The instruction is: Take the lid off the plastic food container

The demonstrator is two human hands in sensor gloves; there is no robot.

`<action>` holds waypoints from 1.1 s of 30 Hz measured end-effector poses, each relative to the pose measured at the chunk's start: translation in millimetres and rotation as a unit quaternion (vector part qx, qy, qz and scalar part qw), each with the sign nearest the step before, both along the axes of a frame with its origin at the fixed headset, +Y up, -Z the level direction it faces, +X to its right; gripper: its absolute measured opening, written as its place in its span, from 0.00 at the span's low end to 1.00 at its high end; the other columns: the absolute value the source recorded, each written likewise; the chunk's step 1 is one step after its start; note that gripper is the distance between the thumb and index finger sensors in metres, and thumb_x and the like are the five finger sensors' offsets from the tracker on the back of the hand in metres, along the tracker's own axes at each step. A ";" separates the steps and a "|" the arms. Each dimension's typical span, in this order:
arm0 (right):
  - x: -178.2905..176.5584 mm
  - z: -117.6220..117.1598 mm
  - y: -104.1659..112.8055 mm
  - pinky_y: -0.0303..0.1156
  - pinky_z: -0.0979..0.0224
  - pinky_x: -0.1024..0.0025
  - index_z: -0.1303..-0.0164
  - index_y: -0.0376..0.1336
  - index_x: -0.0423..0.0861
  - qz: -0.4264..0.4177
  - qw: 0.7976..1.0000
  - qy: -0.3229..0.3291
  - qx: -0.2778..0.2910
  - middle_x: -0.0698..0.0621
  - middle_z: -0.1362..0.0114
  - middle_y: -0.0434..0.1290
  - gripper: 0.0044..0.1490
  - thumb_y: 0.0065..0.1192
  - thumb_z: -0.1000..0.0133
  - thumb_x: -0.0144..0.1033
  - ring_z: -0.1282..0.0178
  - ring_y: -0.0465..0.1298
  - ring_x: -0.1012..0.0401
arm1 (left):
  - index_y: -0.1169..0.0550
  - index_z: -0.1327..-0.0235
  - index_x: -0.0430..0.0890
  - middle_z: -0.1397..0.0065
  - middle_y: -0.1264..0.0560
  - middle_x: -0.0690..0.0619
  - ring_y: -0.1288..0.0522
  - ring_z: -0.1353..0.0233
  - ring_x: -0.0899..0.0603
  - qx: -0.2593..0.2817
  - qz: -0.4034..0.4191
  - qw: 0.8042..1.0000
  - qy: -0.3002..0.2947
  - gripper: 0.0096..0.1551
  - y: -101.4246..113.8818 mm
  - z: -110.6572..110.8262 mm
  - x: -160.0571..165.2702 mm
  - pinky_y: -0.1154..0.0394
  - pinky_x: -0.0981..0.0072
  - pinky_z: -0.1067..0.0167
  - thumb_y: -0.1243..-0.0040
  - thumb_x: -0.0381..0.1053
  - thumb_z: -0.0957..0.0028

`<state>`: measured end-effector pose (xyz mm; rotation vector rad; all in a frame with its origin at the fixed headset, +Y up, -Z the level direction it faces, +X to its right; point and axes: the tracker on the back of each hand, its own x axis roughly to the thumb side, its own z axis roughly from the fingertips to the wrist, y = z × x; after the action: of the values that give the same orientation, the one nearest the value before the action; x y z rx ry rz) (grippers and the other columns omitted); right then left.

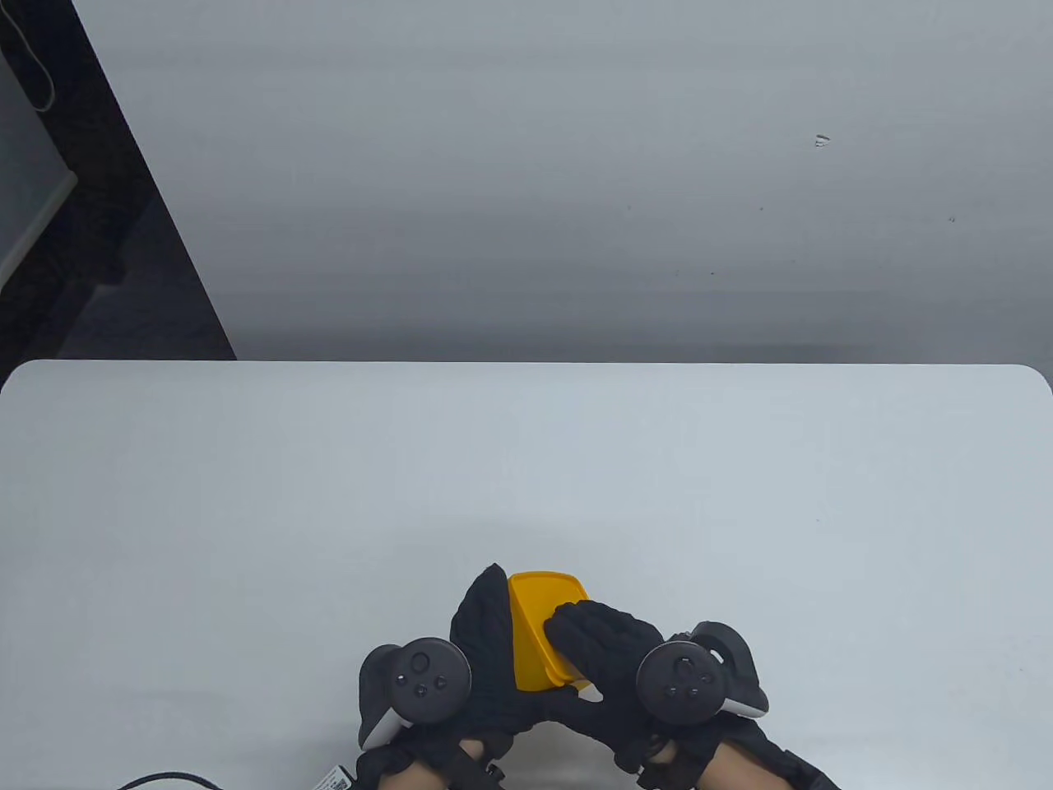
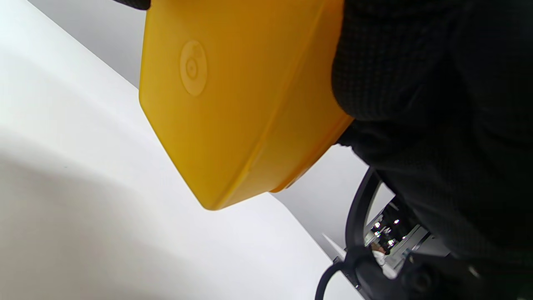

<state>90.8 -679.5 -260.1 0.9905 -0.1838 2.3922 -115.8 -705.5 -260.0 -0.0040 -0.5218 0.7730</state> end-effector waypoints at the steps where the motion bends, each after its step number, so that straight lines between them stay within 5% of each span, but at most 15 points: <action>1: -2.6 0.7 0.7 0.66 0.38 0.38 0.36 0.62 0.31 0.005 1.000 -0.009 0.016 0.32 0.31 0.66 0.50 0.56 0.50 0.62 0.32 0.70 0.36 | 0.67 0.26 0.37 0.18 0.60 0.32 0.49 0.21 0.18 0.003 -0.007 1.000 0.003 0.81 -0.4 1.2 0.7 0.39 0.35 0.27 0.22 0.67 0.59; 13: -16.6 8.1 6.5 0.73 0.51 0.49 0.46 0.67 0.26 0.042 0.994 -0.002 0.098 0.31 0.44 0.75 0.39 0.61 0.50 0.47 0.49 0.80 0.39 | 0.65 0.26 0.36 0.18 0.60 0.30 0.49 0.22 0.17 0.026 -0.057 0.998 0.017 0.80 0.5 3.1 3.6 0.39 0.35 0.27 0.21 0.66 0.59; 25: 5.3 -0.4 14.1 0.73 0.51 0.50 0.47 0.68 0.27 -0.018 0.999 0.027 0.030 0.31 0.45 0.76 0.36 0.58 0.49 0.43 0.49 0.80 0.40 | 0.64 0.25 0.37 0.18 0.59 0.32 0.48 0.21 0.18 0.030 -0.044 0.998 -0.022 0.80 3.6 2.4 -0.7 0.38 0.37 0.27 0.21 0.66 0.61; 29: 19.6 -4.9 18.7 0.73 0.53 0.50 0.47 0.69 0.28 -0.044 0.998 -0.010 0.038 0.33 0.46 0.77 0.34 0.58 0.49 0.43 0.51 0.81 0.41 | 0.63 0.24 0.37 0.17 0.58 0.32 0.48 0.21 0.19 0.039 -0.059 0.997 -0.025 0.80 4.6 0.9 -1.4 0.38 0.37 0.27 0.21 0.66 0.61; 33: 50.7 -18.3 26.3 0.73 0.55 0.51 0.48 0.70 0.33 -0.044 0.988 -0.125 0.081 0.37 0.48 0.79 0.32 0.56 0.49 0.44 0.53 0.81 0.44 | 0.63 0.24 0.37 0.17 0.58 0.33 0.47 0.20 0.19 0.036 -0.057 0.997 -0.032 0.80 1.9 -0.1 -1.2 0.37 0.37 0.27 0.21 0.67 0.61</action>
<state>141.5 -653.2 -278.4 0.7320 -0.5101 2.4430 -117.0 -703.6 -260.1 0.0086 -0.6061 0.6442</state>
